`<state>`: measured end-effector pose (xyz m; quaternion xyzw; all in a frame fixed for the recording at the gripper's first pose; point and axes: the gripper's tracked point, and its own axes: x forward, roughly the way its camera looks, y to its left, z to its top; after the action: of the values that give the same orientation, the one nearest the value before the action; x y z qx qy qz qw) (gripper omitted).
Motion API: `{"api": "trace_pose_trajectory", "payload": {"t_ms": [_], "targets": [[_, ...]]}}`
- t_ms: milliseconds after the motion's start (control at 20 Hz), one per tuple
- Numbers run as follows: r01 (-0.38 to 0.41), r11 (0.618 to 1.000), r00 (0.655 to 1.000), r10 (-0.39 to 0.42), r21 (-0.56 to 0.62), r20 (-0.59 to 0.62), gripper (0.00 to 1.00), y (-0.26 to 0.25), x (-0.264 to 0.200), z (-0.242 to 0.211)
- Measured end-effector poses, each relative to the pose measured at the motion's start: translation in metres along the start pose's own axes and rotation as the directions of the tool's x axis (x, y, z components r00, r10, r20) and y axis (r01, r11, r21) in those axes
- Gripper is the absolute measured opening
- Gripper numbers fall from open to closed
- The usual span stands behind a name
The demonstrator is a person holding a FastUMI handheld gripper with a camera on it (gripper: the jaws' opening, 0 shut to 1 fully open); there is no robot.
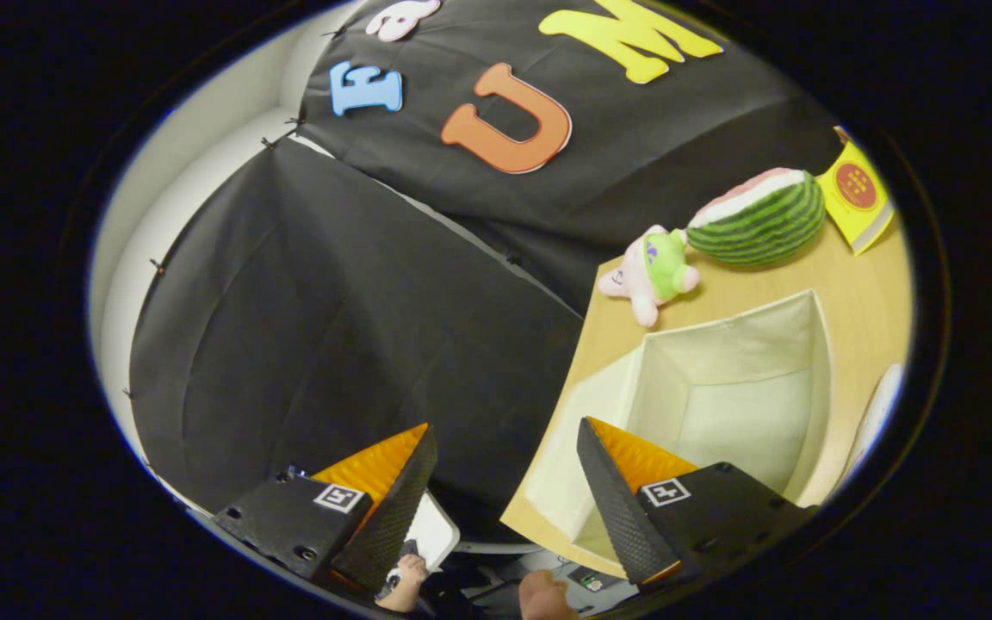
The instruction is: Open the storage box then place both shoes into the box .Put the left shoe in first, then the right shoe, with the right side of both shoes facing outward in a uniform manner.
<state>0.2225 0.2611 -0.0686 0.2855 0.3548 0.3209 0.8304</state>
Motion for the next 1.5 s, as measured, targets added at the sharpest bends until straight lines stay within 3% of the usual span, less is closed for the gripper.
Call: {"api": "trace_pose_trajectory", "payload": {"t_ms": [300,600,700,850,1000,1350,1500], "targets": [[0.052,0.999,0.99,-0.052,0.003,0.131,1.0,-0.049,-0.105,0.018],[0.191,0.98,0.969,-0.18,-0.052,0.171,1.0,-0.111,-0.198,-0.009],[0.282,0.957,0.947,-0.266,-0.066,0.18,1.0,-0.141,-0.223,-0.012],[0.433,0.888,0.896,-0.405,-0.155,0.182,1.0,-0.179,-0.255,-0.021],[0.538,0.82,0.843,-0.528,-0.196,0.105,1.0,-0.219,-0.264,-0.046],[0.646,0.747,0.735,-0.664,-0.158,-0.137,1.0,-0.31,-0.233,-0.096],[0.654,0.746,0.718,-0.664,-0.127,-0.208,0.99,-0.332,-0.22,-0.111]]}}
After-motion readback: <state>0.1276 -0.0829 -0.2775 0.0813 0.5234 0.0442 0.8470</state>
